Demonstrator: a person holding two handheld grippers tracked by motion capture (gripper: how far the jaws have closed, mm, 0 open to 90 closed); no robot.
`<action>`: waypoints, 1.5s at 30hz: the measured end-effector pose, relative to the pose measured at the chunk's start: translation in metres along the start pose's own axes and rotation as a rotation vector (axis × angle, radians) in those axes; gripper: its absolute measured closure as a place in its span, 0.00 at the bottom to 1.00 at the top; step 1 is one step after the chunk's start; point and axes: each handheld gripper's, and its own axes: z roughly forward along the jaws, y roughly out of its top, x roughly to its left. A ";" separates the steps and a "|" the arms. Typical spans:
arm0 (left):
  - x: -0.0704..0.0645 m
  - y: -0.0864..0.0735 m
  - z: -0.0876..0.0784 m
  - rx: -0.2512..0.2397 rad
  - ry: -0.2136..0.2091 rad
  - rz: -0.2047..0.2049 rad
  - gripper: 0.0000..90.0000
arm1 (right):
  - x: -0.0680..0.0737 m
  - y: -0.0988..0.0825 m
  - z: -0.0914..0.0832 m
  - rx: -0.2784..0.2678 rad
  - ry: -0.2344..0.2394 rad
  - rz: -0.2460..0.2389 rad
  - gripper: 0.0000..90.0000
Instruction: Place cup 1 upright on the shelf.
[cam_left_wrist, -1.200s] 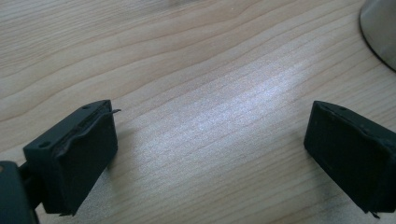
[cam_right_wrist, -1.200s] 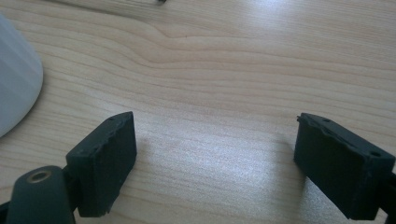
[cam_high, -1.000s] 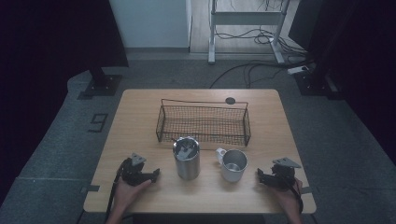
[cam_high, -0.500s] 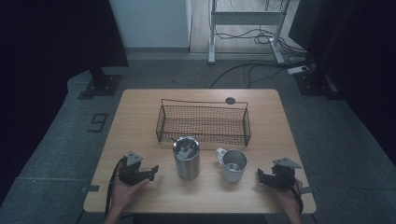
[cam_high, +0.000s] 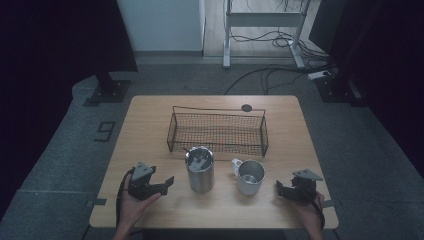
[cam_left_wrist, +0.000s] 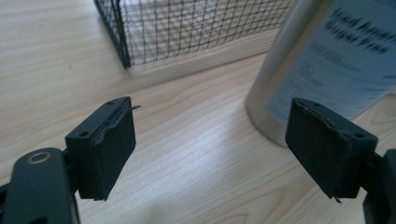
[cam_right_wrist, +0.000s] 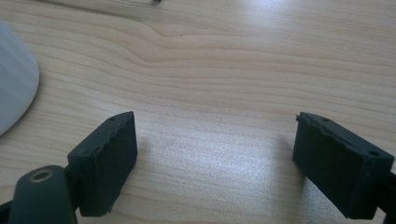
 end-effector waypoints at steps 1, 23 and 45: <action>-0.001 0.001 -0.001 -0.002 -0.004 0.005 0.18 | 0.000 0.000 0.000 0.000 0.000 -0.001 0.15; -0.029 0.009 -0.001 -0.014 -0.123 0.034 0.17 | 0.000 0.000 0.000 -0.001 -0.002 0.001 0.16; -0.053 0.023 0.014 -0.013 -0.187 0.070 0.03 | 0.000 0.000 0.000 -0.002 -0.005 0.006 0.16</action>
